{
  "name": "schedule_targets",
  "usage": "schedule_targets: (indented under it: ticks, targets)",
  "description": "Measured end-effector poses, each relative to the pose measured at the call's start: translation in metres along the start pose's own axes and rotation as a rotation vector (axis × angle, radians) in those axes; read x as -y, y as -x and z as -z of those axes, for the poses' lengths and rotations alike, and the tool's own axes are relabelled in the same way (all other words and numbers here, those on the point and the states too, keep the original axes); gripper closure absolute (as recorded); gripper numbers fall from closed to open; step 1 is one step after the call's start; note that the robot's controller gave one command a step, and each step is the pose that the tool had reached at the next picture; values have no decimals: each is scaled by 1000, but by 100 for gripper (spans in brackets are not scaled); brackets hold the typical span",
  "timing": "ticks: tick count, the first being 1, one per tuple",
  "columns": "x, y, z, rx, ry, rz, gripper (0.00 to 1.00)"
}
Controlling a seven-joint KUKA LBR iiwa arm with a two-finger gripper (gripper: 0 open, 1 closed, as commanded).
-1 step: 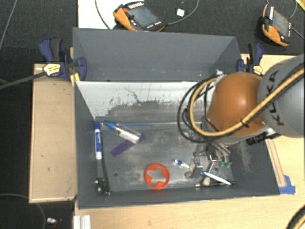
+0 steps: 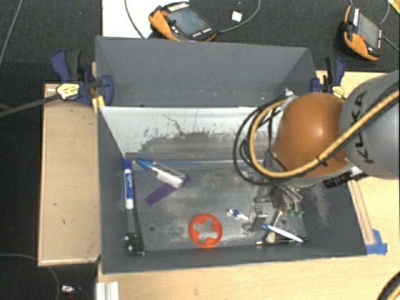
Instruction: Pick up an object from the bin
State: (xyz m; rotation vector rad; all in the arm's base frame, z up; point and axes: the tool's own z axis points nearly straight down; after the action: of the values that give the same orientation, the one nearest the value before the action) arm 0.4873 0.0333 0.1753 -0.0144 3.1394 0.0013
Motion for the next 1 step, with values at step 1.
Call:
schedule_targets:
  ticks: [1]
  targets:
    - [91,17,-106,-3,-2,-150,0]
